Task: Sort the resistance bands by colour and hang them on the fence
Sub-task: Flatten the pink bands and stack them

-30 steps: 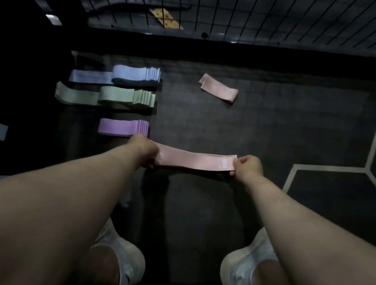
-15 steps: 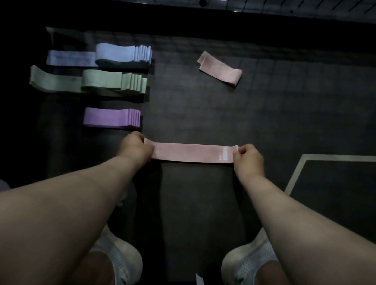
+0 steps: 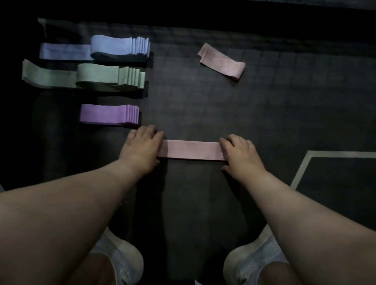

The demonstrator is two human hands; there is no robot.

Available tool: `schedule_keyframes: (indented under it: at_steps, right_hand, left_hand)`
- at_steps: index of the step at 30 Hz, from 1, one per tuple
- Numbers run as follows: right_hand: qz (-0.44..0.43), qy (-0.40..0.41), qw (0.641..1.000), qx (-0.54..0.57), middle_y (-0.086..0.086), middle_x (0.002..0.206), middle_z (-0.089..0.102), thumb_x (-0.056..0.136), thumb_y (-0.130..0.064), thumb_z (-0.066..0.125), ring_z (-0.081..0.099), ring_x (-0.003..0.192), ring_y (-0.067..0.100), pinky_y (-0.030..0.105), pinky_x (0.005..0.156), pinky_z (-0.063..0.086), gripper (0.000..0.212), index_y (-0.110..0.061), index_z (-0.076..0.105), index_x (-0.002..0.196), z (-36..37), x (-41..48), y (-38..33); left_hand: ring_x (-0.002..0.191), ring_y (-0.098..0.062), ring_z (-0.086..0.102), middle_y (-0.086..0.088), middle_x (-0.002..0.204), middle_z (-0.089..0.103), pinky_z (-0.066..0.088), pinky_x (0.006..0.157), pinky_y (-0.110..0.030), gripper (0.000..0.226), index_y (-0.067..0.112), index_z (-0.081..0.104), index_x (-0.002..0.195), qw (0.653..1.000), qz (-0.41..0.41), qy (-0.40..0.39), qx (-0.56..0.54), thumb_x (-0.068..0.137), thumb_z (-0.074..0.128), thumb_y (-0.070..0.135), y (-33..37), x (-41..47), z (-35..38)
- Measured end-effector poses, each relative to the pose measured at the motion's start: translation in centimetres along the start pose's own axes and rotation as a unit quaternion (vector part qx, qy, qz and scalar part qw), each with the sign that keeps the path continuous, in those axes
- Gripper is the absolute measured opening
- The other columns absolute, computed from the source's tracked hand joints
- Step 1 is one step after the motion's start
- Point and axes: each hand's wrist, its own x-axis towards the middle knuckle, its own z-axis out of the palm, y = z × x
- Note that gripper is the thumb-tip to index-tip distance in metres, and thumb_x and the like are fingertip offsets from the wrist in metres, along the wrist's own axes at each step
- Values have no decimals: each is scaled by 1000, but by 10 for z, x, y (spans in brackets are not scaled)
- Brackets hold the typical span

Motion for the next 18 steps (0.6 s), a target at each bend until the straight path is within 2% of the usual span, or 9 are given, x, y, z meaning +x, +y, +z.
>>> schedule_keyframes:
  at_steps: [3, 5, 7, 9, 11, 12, 13, 15, 18]
  right_hand:
    - [11, 3, 1000, 9, 6, 136, 40, 88, -23, 65, 41, 127, 28, 38, 107, 30, 52, -19, 46, 137, 3, 8, 3]
    - [8, -1, 1000, 20, 7, 134, 41, 93, -19, 57, 42, 123, 29, 38, 105, 33, 41, -19, 49, 133, 2, 11, 4]
    - [0, -4, 1000, 25, 6, 137, 40, 92, -22, 59, 39, 127, 28, 38, 107, 30, 46, -20, 46, 136, 3, 11, 7]
    - [11, 5, 998, 61, 5, 143, 33, 86, -33, 69, 31, 135, 27, 39, 113, 23, 67, -22, 38, 145, 4, 6, 9]
    - [102, 55, 978, 173, 7, 145, 31, 84, -42, 69, 29, 137, 28, 41, 114, 23, 73, -19, 37, 145, 9, -3, 8]
    - [178, 85, 947, 253, 9, 144, 33, 87, -42, 66, 34, 135, 30, 41, 113, 27, 67, -15, 40, 142, 9, -7, 7]
    - [253, 111, 902, 333, 12, 142, 38, 89, -40, 63, 39, 131, 31, 41, 111, 31, 59, -11, 44, 136, 12, -9, 7]
    - [339, 135, 830, 421, 13, 133, 47, 91, -38, 63, 47, 123, 31, 38, 105, 38, 47, -8, 50, 126, 19, -12, 7]
    - [332, 149, 806, 466, 10, 116, 58, 90, -34, 67, 59, 107, 27, 33, 91, 47, 30, -14, 52, 107, 25, -12, 8]
  left_hand:
    - [122, -26, 46, -5, 131, 48, 34, 99, -38, 42, 25, 47, 130, 1000, -1, 7, 6, 90, 58, 30, 4, 4, 0]
    - [117, -26, 49, -5, 125, 49, 37, 96, -38, 32, 24, 51, 125, 1000, -4, -1, 6, 94, 53, 25, 4, 5, 0]
    - [116, -26, 49, -5, 125, 49, 37, 95, -38, 32, 24, 52, 125, 1000, -2, -13, 6, 93, 54, 26, 3, 6, 1]
    - [119, -27, 47, -5, 126, 48, 37, 97, -39, 39, 25, 51, 127, 1000, -9, -25, -6, 89, 59, 32, 1, 5, 2]
    - [124, -28, 44, -6, 133, 45, 37, 101, -41, 52, 25, 49, 130, 997, -49, -6, -60, 83, 62, 41, 2, -1, 1]
    - [127, -30, 42, -8, 136, 43, 36, 104, -42, 55, 23, 48, 132, 988, -100, 19, -112, 82, 62, 41, 4, -4, 0]
    - [129, -32, 40, -11, 139, 41, 35, 106, -44, 56, 20, 47, 135, 969, -173, 40, -173, 84, 59, 40, 6, -6, -1]
    - [130, -35, 40, -15, 141, 39, 35, 108, -46, 51, 17, 47, 138, 896, -325, 49, -300, 91, 54, 35, 10, -7, -2]
    - [123, -36, 50, -15, 138, 47, 42, 107, -46, 38, 21, 58, 132, 793, -423, 36, -437, 97, 51, 36, 10, -4, 9]
